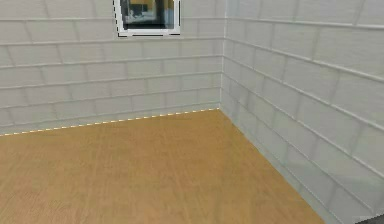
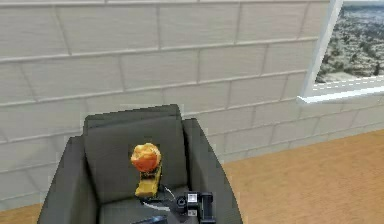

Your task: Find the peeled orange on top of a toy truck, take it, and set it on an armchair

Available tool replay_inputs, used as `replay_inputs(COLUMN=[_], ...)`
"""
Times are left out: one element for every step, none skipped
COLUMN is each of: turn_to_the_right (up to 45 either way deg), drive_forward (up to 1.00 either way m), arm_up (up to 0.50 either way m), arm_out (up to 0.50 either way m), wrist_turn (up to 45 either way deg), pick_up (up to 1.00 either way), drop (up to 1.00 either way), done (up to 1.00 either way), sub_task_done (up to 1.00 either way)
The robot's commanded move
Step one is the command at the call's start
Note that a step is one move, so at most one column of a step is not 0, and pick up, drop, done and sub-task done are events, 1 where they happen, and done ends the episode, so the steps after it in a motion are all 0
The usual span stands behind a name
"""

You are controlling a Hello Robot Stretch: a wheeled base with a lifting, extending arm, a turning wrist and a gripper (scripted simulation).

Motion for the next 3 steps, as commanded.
replay_inputs(turn_to_the_right=[0.0, 0.0, 0.0], drive_forward=[0.0, 0.0, 0.0], arm_up=[0.0, 0.1, 0.0], arm_out=[0.0, 0.0, -0.08], wrist_turn=[0.0, 0.0, 0.0], pick_up=[0.0, 0.0, 0.0], drop=[1.0, 0.0, 0.0], done=[0.0, 0.0, 0.0], sub_task_done=[0.0, 0.0, 0.0])
